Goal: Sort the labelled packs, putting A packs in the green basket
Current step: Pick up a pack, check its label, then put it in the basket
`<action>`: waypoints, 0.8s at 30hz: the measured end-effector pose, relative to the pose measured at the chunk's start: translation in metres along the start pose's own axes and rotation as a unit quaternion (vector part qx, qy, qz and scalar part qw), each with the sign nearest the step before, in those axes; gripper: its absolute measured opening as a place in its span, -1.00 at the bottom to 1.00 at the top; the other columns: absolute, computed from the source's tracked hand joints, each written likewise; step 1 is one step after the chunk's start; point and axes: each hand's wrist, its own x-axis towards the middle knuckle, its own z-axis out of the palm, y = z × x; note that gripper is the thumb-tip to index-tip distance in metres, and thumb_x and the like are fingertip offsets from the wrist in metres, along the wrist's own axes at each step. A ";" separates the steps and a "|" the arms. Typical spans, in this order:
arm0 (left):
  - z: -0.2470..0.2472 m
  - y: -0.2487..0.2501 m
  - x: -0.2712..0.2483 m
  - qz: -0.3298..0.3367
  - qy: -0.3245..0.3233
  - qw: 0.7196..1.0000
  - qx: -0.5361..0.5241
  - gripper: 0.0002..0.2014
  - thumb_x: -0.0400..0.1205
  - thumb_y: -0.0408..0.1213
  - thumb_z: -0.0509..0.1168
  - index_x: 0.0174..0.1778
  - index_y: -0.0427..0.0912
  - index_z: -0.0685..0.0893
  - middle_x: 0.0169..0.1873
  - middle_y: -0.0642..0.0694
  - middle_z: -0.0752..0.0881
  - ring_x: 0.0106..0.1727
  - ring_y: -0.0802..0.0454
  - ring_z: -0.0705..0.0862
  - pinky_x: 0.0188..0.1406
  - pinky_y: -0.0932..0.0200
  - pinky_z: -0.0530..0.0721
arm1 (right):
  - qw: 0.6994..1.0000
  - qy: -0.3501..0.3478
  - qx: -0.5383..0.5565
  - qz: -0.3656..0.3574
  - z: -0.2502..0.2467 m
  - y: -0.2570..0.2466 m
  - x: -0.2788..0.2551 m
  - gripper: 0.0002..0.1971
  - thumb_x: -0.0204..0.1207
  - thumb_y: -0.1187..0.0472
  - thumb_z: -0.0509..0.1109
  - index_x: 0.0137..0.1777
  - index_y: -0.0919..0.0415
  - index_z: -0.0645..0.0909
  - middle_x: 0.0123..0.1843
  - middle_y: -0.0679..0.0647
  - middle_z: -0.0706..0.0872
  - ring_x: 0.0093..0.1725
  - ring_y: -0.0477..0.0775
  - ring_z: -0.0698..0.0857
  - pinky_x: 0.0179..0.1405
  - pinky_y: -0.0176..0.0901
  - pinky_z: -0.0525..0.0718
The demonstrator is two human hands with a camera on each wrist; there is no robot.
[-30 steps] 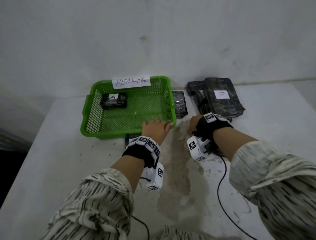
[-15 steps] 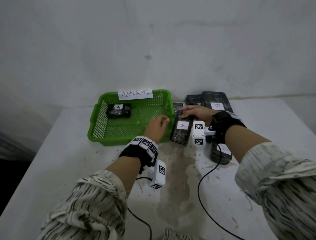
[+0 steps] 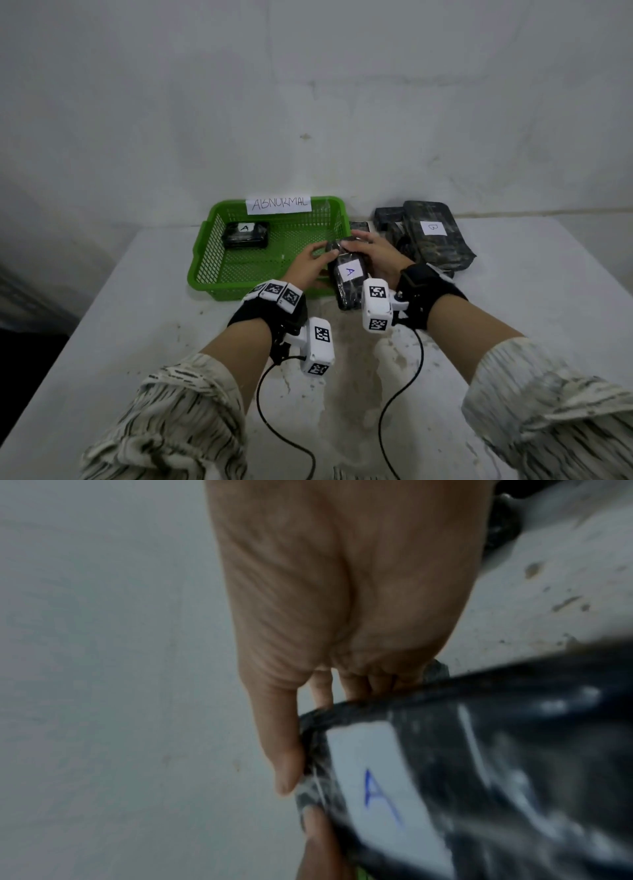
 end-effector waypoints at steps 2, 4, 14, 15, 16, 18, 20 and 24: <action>-0.004 -0.002 -0.002 0.008 0.006 1.000 -0.005 -0.57 0.65 -0.30 0.27 0.44 -0.26 0.45 0.30 -0.32 0.61 0.07 -0.15 0.65 -0.32 0.22 0.66 | 1.000 0.009 0.026 -0.009 0.008 0.007 -0.003 -0.63 0.56 0.33 0.39 0.35 0.30 0.49 -0.01 0.16 0.75 -0.18 0.02 0.76 -0.03 -0.08 0.72; -0.007 -0.001 -0.004 0.028 0.018 0.999 -0.014 -0.59 0.65 -0.31 0.26 0.44 -0.25 0.47 0.32 -0.28 0.60 0.20 -0.21 0.64 -0.33 0.25 0.63 | 1.000 0.000 0.020 -0.009 0.016 0.014 -0.006 -0.67 0.58 0.16 0.39 0.30 0.22 0.53 0.08 0.19 0.74 -0.04 0.11 0.74 0.15 0.07 0.65; -0.010 -0.008 -0.013 0.050 0.016 0.998 -0.046 -0.49 0.61 -0.26 0.32 0.51 -0.09 0.41 0.38 -0.17 0.56 0.24 -0.11 0.62 0.11 -0.01 0.66 | 0.998 0.009 0.013 -0.057 0.033 0.025 -0.018 -0.69 0.68 0.05 0.25 0.34 0.14 0.51 0.22 0.23 0.71 0.07 0.18 0.74 0.19 0.18 0.66; -0.011 -0.008 -0.013 0.057 0.022 0.997 -0.054 -0.50 0.62 -0.28 0.31 0.50 -0.11 0.42 0.37 -0.16 0.57 0.20 -0.08 0.63 0.03 0.07 0.68 | 0.999 0.004 0.014 -0.046 0.033 0.026 -0.019 -0.65 0.67 0.03 0.25 0.40 0.12 0.46 0.27 0.21 0.70 0.13 0.17 0.73 0.22 0.17 0.67; -0.011 -0.008 -0.013 0.059 0.026 0.996 -0.063 -0.51 0.62 -0.30 0.30 0.49 -0.12 0.42 0.34 -0.15 0.58 0.16 -0.06 0.63 -0.02 0.13 0.68 | 0.999 -0.004 0.017 -0.035 0.033 0.028 -0.020 -0.61 0.67 0.00 0.24 0.45 0.08 0.42 0.30 0.18 0.69 0.19 0.15 0.72 0.24 0.15 0.67; -0.013 -0.008 -0.013 0.057 0.030 0.995 -0.077 -0.49 0.61 -0.30 0.31 0.50 -0.11 0.41 0.32 -0.15 0.58 0.14 -0.04 0.64 0.02 0.10 0.68 | 0.999 -0.017 0.036 -0.016 0.032 0.032 -0.022 -0.58 0.67 0.01 0.24 0.50 0.06 0.38 0.33 0.16 0.68 0.26 0.15 0.71 0.25 0.11 0.66; -0.014 -0.009 -0.013 0.049 0.027 0.995 -0.084 -0.46 0.60 -0.27 0.33 0.52 -0.10 0.39 0.37 -0.15 0.56 0.22 -0.07 0.63 0.19 -0.07 0.65 | 0.998 -0.010 0.065 -0.010 0.032 0.036 -0.024 -0.58 0.69 0.07 0.24 0.51 0.10 0.39 0.33 0.20 0.68 0.26 0.19 0.70 0.21 0.10 0.68; -0.013 -0.016 -0.015 0.021 0.009 0.994 -0.109 -0.37 0.53 -0.33 0.41 0.52 -0.08 0.38 0.39 -0.21 0.55 0.31 -0.16 0.62 0.34 -0.27 0.55 | 0.994 0.029 0.099 -0.020 0.031 0.040 -0.024 -0.57 0.69 0.11 0.24 0.53 0.16 0.36 0.30 0.24 0.68 0.15 0.21 0.73 0.00 0.07 0.73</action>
